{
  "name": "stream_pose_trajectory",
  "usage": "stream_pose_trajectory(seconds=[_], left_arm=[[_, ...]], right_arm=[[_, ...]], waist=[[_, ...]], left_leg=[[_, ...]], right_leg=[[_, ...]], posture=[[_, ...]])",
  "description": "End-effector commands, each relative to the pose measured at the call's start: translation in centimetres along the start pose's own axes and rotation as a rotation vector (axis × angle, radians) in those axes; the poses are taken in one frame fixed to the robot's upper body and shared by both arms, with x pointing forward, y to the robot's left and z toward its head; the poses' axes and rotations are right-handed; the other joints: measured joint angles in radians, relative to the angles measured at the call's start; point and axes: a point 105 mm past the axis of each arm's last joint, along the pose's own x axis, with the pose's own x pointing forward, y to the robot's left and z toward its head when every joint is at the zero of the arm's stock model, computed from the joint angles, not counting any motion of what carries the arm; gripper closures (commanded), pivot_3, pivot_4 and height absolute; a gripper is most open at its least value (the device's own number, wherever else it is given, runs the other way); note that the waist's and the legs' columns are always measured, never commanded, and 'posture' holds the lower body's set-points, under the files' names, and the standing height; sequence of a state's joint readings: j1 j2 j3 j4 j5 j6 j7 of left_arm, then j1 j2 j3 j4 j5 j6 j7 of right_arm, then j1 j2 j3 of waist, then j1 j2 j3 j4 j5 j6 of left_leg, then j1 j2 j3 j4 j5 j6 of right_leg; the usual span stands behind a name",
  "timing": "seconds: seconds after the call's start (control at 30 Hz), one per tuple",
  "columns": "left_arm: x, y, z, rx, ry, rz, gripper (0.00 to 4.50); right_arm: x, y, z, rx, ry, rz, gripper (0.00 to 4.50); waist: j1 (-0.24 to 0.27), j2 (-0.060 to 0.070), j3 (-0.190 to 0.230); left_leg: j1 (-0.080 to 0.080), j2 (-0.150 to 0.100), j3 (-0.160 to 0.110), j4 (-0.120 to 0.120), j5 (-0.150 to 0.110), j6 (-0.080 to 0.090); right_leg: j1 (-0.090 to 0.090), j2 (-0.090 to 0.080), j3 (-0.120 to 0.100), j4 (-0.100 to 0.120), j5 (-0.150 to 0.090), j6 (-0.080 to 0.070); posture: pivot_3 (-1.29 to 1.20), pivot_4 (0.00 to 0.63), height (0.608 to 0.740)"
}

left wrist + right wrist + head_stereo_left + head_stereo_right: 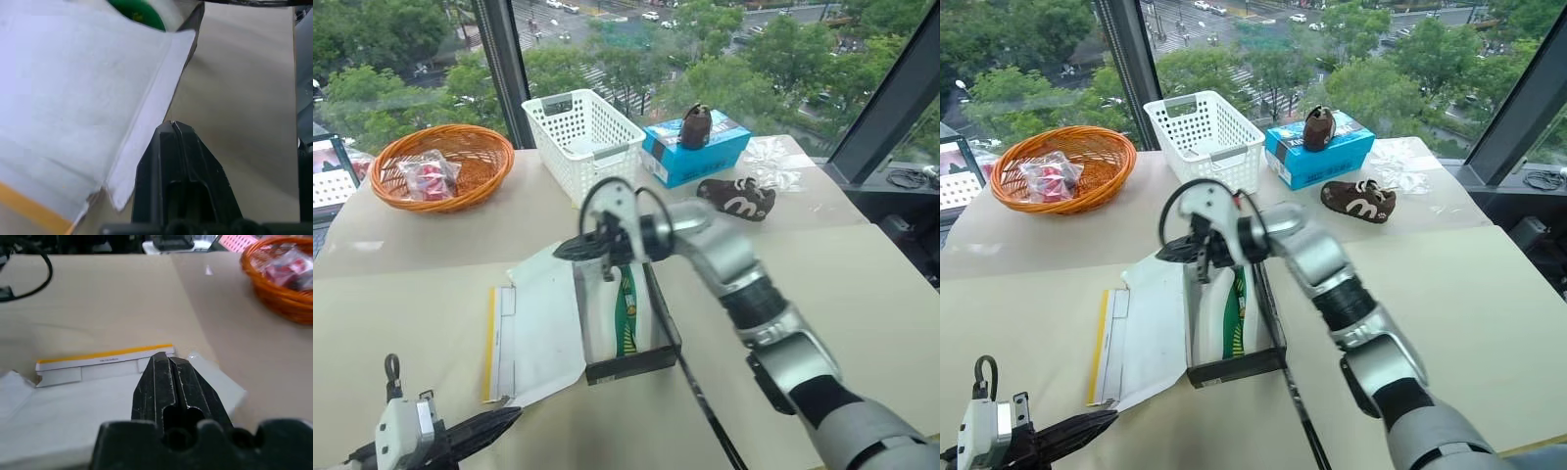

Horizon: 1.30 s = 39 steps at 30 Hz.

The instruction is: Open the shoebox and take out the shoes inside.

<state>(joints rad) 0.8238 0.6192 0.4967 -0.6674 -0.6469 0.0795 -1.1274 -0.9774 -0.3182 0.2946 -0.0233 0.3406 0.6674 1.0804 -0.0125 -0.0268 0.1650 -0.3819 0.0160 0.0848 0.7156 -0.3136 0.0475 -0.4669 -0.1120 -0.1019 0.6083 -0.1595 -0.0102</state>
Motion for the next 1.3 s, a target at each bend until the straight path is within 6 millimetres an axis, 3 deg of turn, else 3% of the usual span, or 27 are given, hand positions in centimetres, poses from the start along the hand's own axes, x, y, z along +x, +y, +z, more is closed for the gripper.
stream_pose_trajectory(seconds=[0.03, 0.13, 0.17, 0.3, 0.53, 0.77, 1.0, 1.3], left_arm=[[0.6, -0.2, 2.8, 0.014, -0.045, -0.033, 4.5], [1.1, 0.8, 4.4, 0.003, -0.072, -0.033, 4.5], [1.4, 1.4, 4.9, 0.008, -0.089, -0.019, 4.5], [2.3, 2.8, 5.7, 0.015, -0.103, -0.014, 4.5], [3.0, 3.5, 5.1, -0.002, -0.099, -0.027, 4.5], [3.0, 3.8, 4.6, -0.005, -0.096, -0.027, 4.5], [3.1, 3.9, 4.3, -0.002, -0.101, -0.023, 4.5], [3.1, 3.7, 3.9, -0.009, -0.101, -0.018, 4.5]], right_arm=[[-3.4, 1.9, 1.5, -0.028, 0.004, 0.022, 4.42], [-5.0, 2.4, -0.9, -0.058, 0.141, -0.001, 4.42], [-5.2, 2.5, -1.8, -0.064, 0.178, -0.003, 4.18], [-5.4, 2.6, -3.9, -0.146, 0.287, 0.017, 3.02], [-5.4, 1.6, -5.0, -0.645, 0.435, 0.125, 0.58], [-6.3, 1.6, -5.2, -0.989, 0.527, 0.334, 0.58], [-5.4, 2.4, -5.9, -1.201, 0.535, 0.488, 0.58], [-4.8, 2.7, -6.3, -1.294, 0.521, 0.546, 0.58]], waist=[[0.0, 0.001, 0.001], [0.0, 0.001, 0.001], [0.0, 0.003, 0.002], [-0.008, 0.003, 0.002], [-0.004, 0.004, 0.003], [-0.001, 0.004, 0.003], [0.0, 0.004, 0.003], [0.0, 0.003, 0.002]], left_leg=[[0.001, 0.0, 0.0, 0.0, 0.0, 0.0], [0.004, 0.0, 0.0, -0.001, 0.0, 0.0], [0.005, 0.0, 0.0, -0.001, 0.0, 0.0], [0.012, 0.001, 0.001, -0.001, 0.001, -0.002], [0.013, 0.0, 0.002, -0.002, 0.002, -0.004], [0.012, 0.0, 0.003, -0.002, 0.002, -0.004], [0.013, 0.001, 0.003, -0.002, 0.002, -0.004], [0.015, 0.001, 0.003, -0.002, 0.003, -0.005]], right_leg=[[0.001, 0.0, 0.0, 0.0, 0.0, 0.0], [0.002, 0.0, 0.0, 0.0, -0.004, 0.006], [0.003, 0.0, 0.001, 0.001, -0.005, 0.007], [0.008, 0.003, 0.003, 0.002, -0.005, 0.007], [0.007, 0.005, 0.005, 0.002, -0.004, 0.007], [0.008, 0.004, 0.006, 0.0, -0.004, 0.006], [0.008, 0.004, 0.005, 0.001, -0.004, 0.006], [0.009, 0.004, 0.005, 0.002, -0.004, 0.004]], posture=[[0.0, 0.15, 0.731], [0.0, 0.15, 0.731], [0.0, 0.15, 0.731], [0.0, 0.15, 0.731], [0.0, 0.15, 0.731], [0.0, 0.15, 0.731], [0.0, 0.15, 0.731], [0.0, 0.15, 0.731]])
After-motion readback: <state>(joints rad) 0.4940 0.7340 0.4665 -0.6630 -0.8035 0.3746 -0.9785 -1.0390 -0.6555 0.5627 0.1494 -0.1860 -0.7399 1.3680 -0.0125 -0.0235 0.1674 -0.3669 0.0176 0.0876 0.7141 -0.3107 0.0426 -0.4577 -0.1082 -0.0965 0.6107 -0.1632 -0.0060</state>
